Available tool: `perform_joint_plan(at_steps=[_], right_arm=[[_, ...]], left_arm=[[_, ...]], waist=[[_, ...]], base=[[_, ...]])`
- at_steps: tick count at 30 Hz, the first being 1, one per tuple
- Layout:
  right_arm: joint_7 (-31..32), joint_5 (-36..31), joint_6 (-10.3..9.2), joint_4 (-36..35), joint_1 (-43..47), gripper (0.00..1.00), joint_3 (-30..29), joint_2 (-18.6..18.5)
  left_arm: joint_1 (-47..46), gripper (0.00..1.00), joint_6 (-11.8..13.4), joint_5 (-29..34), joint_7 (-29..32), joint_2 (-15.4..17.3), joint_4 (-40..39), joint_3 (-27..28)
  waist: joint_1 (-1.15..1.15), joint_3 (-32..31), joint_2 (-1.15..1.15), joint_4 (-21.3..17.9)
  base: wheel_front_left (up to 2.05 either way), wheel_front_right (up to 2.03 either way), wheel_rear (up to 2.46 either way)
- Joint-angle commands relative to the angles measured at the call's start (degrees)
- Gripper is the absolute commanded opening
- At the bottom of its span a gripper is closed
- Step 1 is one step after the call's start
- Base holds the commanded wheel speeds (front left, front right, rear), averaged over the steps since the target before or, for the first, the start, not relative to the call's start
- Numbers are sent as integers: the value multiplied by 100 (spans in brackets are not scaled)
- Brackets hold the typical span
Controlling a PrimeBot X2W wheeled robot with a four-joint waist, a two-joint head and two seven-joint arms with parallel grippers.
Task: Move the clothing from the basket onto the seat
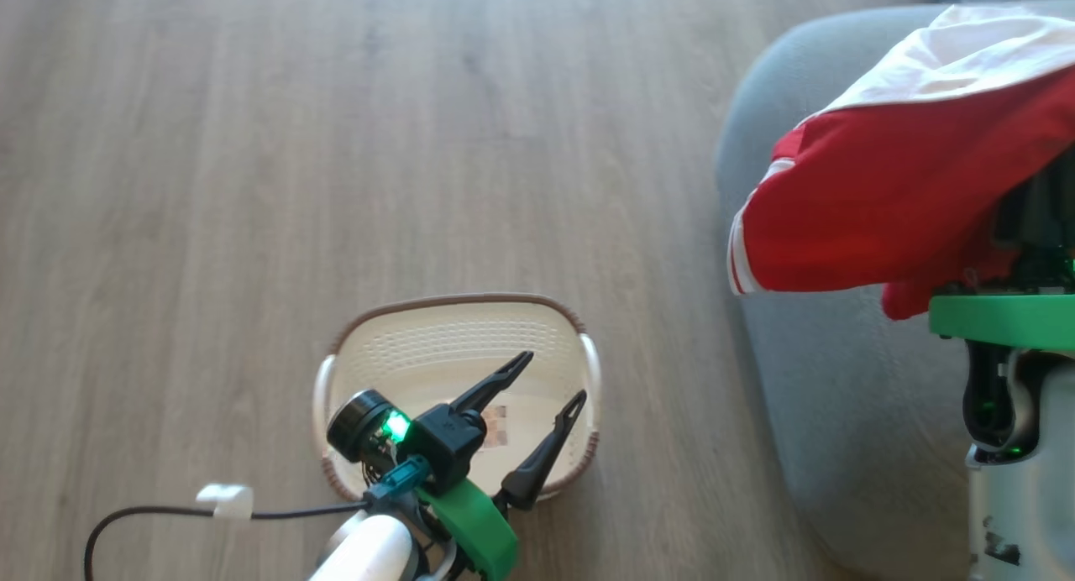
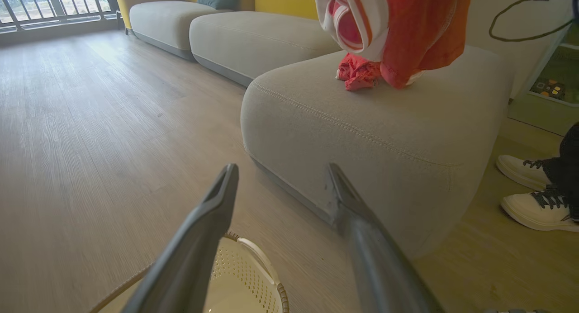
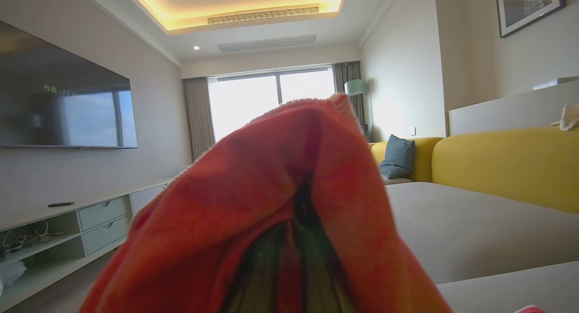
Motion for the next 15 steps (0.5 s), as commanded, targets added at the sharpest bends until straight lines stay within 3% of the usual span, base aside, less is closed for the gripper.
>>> perform_joint_plan(at_steps=[1, 15], right_arm=[[-36, 23, -1, -255, -120, 0, 79, 14], [-36, 117, -1, -498, 68, 0, -326, 14]], left_arm=[[-172, 100, -6, 48, -30, 19, -214, 139], [-162, 100, -6, 170, -30, 29, -693, -62]], waist=[[0, 99, 0, -237], [0, 198, 0, -1358]], base=[[0, 0, 0], [0, 0, 0]])
